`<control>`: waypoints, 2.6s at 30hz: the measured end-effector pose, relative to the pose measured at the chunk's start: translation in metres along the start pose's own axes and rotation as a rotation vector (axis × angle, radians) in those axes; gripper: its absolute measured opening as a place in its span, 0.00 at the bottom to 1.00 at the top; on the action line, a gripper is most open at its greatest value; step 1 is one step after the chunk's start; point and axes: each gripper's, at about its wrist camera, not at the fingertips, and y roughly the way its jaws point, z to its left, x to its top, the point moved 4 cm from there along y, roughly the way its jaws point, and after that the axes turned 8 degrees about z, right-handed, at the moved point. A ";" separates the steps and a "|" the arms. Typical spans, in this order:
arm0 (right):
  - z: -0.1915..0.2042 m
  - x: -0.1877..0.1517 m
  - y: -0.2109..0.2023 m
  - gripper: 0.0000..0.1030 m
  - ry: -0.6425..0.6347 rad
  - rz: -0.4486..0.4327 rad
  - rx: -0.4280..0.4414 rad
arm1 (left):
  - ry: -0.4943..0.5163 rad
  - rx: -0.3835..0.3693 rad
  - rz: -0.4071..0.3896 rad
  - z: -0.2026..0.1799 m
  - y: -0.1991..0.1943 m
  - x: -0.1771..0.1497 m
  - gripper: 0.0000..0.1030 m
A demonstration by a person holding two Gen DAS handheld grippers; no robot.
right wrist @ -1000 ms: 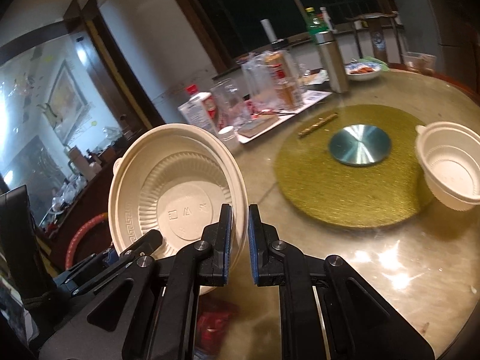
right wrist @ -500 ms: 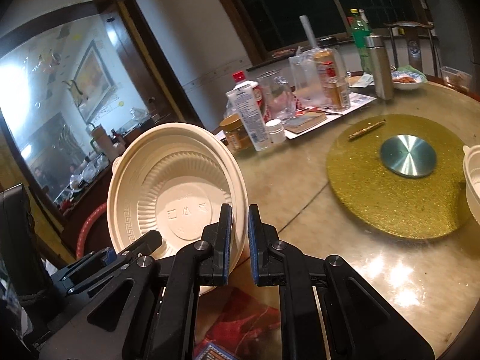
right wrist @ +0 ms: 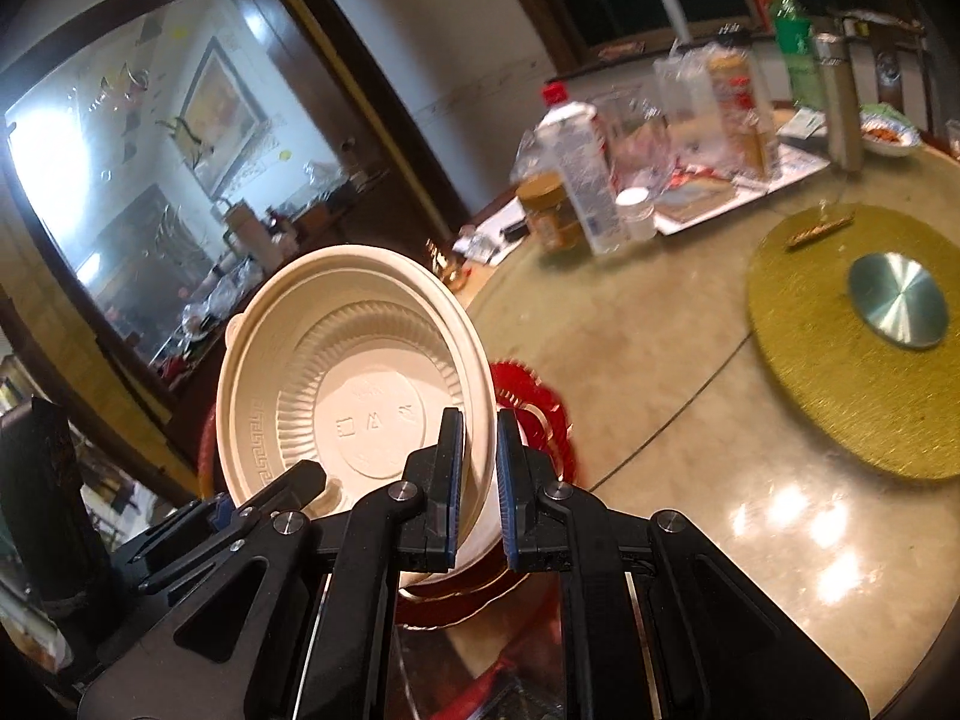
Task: Organize plates and bowls
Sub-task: 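Carry the beige bowl with the left gripper to the red plate stack, then lower the beige bowl into the white foam bowl and open the left gripper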
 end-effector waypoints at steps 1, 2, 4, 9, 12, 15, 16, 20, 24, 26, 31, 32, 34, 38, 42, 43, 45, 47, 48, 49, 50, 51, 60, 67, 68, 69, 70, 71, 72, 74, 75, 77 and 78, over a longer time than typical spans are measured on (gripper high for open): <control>0.000 -0.001 0.003 0.10 0.000 0.011 -0.001 | -0.004 0.006 0.009 0.002 0.003 -0.002 0.21; 0.000 -0.002 0.007 0.10 0.003 0.022 0.002 | -0.009 0.010 0.017 0.005 0.005 -0.003 0.20; 0.000 -0.006 0.014 0.10 0.007 0.046 0.006 | -0.013 0.018 0.033 0.008 0.011 -0.006 0.20; -0.001 -0.010 0.027 0.10 0.001 0.087 -0.005 | -0.025 0.035 0.071 0.012 0.023 -0.011 0.21; 0.000 -0.011 0.032 0.10 -0.006 0.105 -0.016 | -0.030 0.042 0.082 0.015 0.026 -0.013 0.21; 0.001 -0.013 0.037 0.10 -0.011 0.127 -0.033 | -0.036 0.041 0.101 0.017 0.030 -0.015 0.21; 0.001 -0.013 0.038 0.10 -0.013 0.132 -0.036 | -0.036 0.041 0.104 0.018 0.031 -0.016 0.21; 0.001 -0.015 0.041 0.10 -0.013 0.148 -0.053 | -0.037 0.035 0.118 0.019 0.034 -0.018 0.21; 0.002 -0.014 0.042 0.10 -0.018 0.155 -0.064 | -0.041 0.027 0.122 0.022 0.034 -0.019 0.21; 0.003 -0.014 0.042 0.10 -0.021 0.157 -0.068 | -0.043 0.024 0.123 0.023 0.033 -0.020 0.21; 0.005 -0.014 0.044 0.10 -0.021 0.171 -0.079 | -0.043 0.018 0.136 0.024 0.035 -0.020 0.21; 0.005 -0.014 0.044 0.10 -0.018 0.172 -0.079 | -0.042 0.020 0.140 0.024 0.037 -0.020 0.21; 0.005 -0.014 0.045 0.10 -0.017 0.176 -0.084 | -0.047 0.015 0.148 0.025 0.039 -0.019 0.21; 0.002 -0.013 0.047 0.10 -0.010 0.184 -0.090 | -0.050 0.011 0.161 0.026 0.044 -0.019 0.21; 0.002 -0.013 0.048 0.10 -0.007 0.191 -0.092 | -0.054 0.013 0.173 0.027 0.047 -0.020 0.21; 0.002 -0.014 0.049 0.10 -0.005 0.194 -0.091 | -0.055 0.015 0.175 0.027 0.048 -0.020 0.21; 0.001 -0.014 0.051 0.10 -0.001 0.200 -0.089 | -0.056 0.014 0.178 0.027 0.050 -0.020 0.22; 0.001 -0.013 0.052 0.10 0.002 0.203 -0.089 | -0.056 0.016 0.180 0.028 0.051 -0.020 0.22; 0.000 -0.013 0.052 0.10 0.004 0.204 -0.089 | -0.055 0.017 0.180 0.028 0.051 -0.020 0.22; 0.000 -0.013 0.052 0.10 0.005 0.204 -0.089 | -0.054 0.016 0.179 0.027 0.051 -0.019 0.22; 0.000 -0.013 0.052 0.10 0.006 0.203 -0.091 | -0.052 0.018 0.176 0.027 0.050 -0.019 0.22; 0.000 -0.013 0.052 0.10 0.006 0.203 -0.093 | -0.052 0.017 0.177 0.027 0.050 -0.019 0.22; -0.001 -0.012 0.054 0.10 0.011 0.208 -0.094 | -0.051 0.014 0.176 0.027 0.050 -0.019 0.22; -0.002 -0.012 0.055 0.10 0.017 0.215 -0.092 | -0.051 0.021 0.174 0.027 0.050 -0.019 0.22; -0.002 -0.012 0.056 0.10 0.016 0.216 -0.092 | -0.051 0.023 0.173 0.028 0.050 -0.019 0.22; -0.003 -0.012 0.056 0.10 0.017 0.217 -0.093 | -0.052 0.026 0.173 0.028 0.050 -0.019 0.22; -0.003 -0.012 0.056 0.10 0.018 0.220 -0.093 | -0.053 0.027 0.174 0.028 0.050 -0.019 0.22; -0.003 -0.012 0.056 0.10 0.018 0.220 -0.093 | -0.054 0.027 0.174 0.029 0.051 -0.018 0.22; -0.003 -0.011 0.057 0.10 0.017 0.219 -0.094 | -0.053 0.028 0.175 0.029 0.051 -0.018 0.22; -0.002 -0.011 0.057 0.10 0.016 0.222 -0.095 | -0.054 0.028 0.176 0.029 0.051 -0.018 0.22; -0.002 -0.011 0.057 0.10 0.015 0.222 -0.096 | -0.055 0.027 0.177 0.029 0.051 -0.018 0.22; -0.002 -0.011 0.057 0.10 0.015 0.222 -0.097 | -0.054 0.027 0.177 0.029 0.051 -0.018 0.22; -0.001 -0.011 0.058 0.10 0.013 0.223 -0.099 | -0.055 0.026 0.178 0.029 0.051 -0.018 0.22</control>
